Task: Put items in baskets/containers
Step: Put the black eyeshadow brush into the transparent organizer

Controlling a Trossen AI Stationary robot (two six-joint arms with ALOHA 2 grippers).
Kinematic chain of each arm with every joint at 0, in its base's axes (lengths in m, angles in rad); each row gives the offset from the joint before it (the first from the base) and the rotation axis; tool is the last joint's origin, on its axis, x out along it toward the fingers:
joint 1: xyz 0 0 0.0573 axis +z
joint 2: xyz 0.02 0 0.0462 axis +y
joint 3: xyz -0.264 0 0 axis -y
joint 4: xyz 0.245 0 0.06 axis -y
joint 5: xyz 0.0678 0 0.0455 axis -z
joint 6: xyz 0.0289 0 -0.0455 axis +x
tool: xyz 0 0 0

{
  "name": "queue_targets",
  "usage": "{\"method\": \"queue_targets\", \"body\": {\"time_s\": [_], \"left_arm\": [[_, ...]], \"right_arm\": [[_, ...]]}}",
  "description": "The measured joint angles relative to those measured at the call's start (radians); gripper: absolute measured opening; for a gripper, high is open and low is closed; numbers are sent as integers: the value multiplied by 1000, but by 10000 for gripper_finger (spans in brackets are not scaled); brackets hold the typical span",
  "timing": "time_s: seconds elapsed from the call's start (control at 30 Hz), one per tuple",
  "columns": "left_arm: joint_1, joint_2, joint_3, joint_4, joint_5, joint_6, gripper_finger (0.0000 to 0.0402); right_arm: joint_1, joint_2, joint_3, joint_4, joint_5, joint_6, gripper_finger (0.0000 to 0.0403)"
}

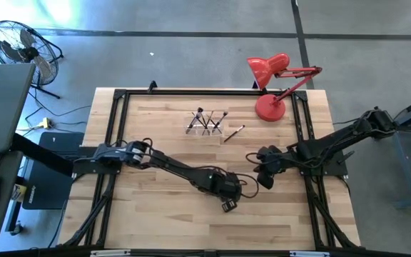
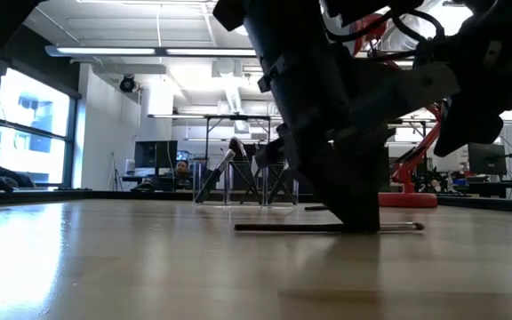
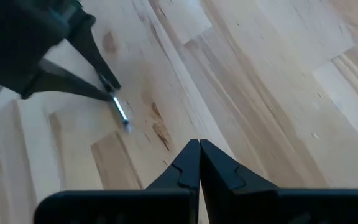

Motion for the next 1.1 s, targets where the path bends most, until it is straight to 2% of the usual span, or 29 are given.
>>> {"method": "queue_targets", "body": {"time_s": [0.13,0.3,0.43,0.57,0.87,1.1], "left_arm": [[7,15,2,-62,44,47,15],[38,26,2,-79,80,69,11],[102,24,0,-79,215,90,6],[138,25,-1,-80,301,156,4],[162,25,-3,-78,312,230,1],[211,23,-3,-133,299,284,0]], "right_arm": [[0,0,0,34,2,0,4],[0,0,0,46,5,0,2],[1,0,0,37,-7,4,8],[16,0,0,-7,-4,47,7],[153,0,-1,-144,1,182,4],[283,0,-78,-74,99,361,2]]}}
